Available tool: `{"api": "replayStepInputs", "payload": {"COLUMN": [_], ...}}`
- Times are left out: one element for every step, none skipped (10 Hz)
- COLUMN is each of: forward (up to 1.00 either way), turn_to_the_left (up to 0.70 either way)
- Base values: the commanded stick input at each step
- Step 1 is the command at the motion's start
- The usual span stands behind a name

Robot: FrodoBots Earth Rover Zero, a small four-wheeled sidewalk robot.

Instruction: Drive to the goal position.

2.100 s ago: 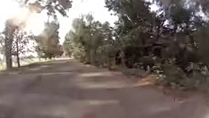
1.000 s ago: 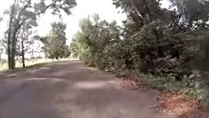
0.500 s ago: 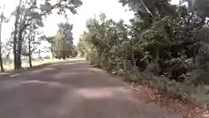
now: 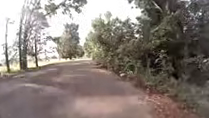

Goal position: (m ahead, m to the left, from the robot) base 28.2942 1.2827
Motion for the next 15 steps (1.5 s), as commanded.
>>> {"api": "replayStepInputs", "payload": {"forward": [1.00,1.00,1.00,1.00,1.00,1.00,1.00,1.00,1.00,1.00,1.00,1.00,1.00,1.00,1.00], "turn_to_the_left": [-0.03,-0.03,-0.03,-0.03,-0.03,-0.03,-0.03,-0.03,-0.03,-0.01,-0.01,-0.01,-0.01,-0.01,-0.01]}}
